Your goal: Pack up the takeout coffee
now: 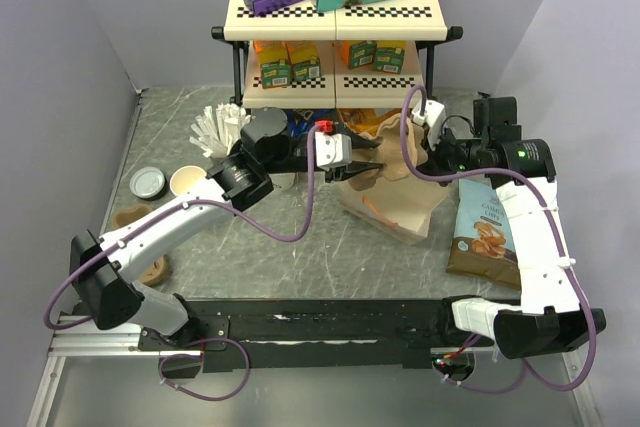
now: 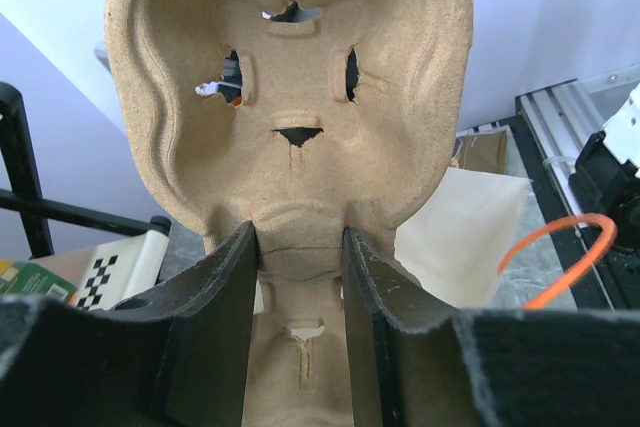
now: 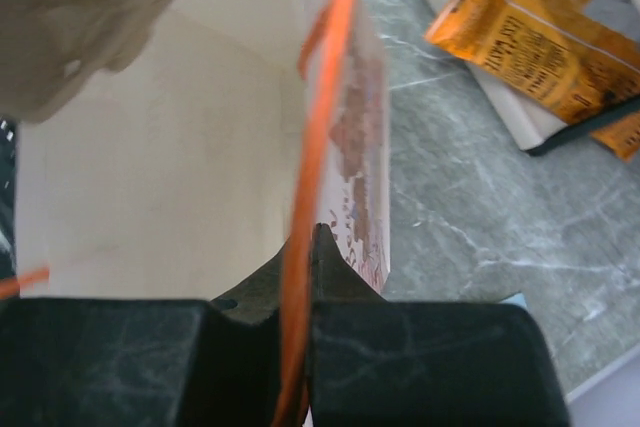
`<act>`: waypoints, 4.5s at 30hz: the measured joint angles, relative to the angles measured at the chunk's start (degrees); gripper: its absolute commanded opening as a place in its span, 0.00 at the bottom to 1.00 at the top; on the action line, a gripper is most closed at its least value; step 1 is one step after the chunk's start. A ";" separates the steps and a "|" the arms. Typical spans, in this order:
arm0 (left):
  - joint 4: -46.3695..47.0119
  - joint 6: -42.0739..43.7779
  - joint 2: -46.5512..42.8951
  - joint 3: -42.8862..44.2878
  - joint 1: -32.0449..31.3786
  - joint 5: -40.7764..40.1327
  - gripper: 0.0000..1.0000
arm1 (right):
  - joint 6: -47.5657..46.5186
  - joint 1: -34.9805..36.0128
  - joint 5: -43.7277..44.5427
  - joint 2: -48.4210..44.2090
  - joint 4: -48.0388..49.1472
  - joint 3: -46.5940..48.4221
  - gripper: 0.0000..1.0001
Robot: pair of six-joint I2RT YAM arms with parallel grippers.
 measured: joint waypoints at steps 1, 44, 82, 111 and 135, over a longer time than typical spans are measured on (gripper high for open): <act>0.09 0.22 -0.09 -0.28 0.00 -0.20 0.01 | -1.01 0.00 -0.59 0.00 -0.81 0.00 0.00; -4.52 21.92 -0.83 -1.79 -1.77 5.11 0.01 | -9.22 -0.39 -10.03 13.27 -6.10 13.11 0.00; -27.08 33.16 10.10 9.40 -4.55 -0.26 0.01 | -12.79 3.43 -2.45 6.21 -3.54 7.15 0.00; -39.50 38.99 14.21 15.74 -8.74 -18.38 0.01 | -6.40 7.39 9.31 0.33 2.93 -0.83 0.00; -28.74 37.81 11.50 7.41 -6.73 -15.17 0.01 | -9.20 7.41 5.64 -0.68 1.99 -1.11 0.00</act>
